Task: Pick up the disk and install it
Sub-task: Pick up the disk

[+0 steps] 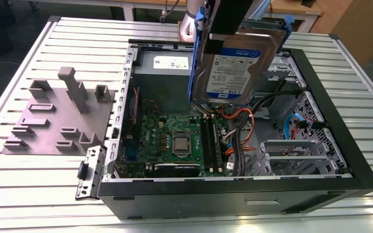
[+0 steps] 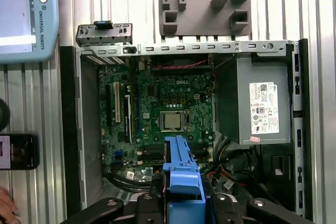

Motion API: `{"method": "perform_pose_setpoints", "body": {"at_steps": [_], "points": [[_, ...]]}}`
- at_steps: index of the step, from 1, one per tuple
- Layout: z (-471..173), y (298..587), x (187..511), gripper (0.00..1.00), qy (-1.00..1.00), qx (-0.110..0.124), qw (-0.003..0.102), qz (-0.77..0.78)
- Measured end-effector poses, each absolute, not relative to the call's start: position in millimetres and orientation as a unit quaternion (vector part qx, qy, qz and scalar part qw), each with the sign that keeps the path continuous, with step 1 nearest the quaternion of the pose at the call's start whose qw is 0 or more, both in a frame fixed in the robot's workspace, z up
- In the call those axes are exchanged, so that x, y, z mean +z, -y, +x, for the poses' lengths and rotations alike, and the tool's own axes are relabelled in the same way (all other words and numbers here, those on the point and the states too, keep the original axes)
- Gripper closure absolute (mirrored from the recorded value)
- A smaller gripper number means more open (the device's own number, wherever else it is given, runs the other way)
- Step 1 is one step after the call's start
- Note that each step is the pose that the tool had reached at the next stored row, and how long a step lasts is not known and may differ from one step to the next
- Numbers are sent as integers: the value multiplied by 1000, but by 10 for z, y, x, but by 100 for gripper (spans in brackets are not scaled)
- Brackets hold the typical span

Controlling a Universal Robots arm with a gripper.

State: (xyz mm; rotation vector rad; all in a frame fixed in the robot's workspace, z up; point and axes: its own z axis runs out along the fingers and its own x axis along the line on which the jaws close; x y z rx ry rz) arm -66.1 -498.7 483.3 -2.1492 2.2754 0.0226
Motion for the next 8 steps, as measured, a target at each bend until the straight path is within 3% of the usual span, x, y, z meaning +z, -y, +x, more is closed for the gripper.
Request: {"method": "perform_pose_setpoints", "body": {"at_steps": [8], "points": [[-553, 5043, 4825, 64, -727, 7, 6, -687]]}}
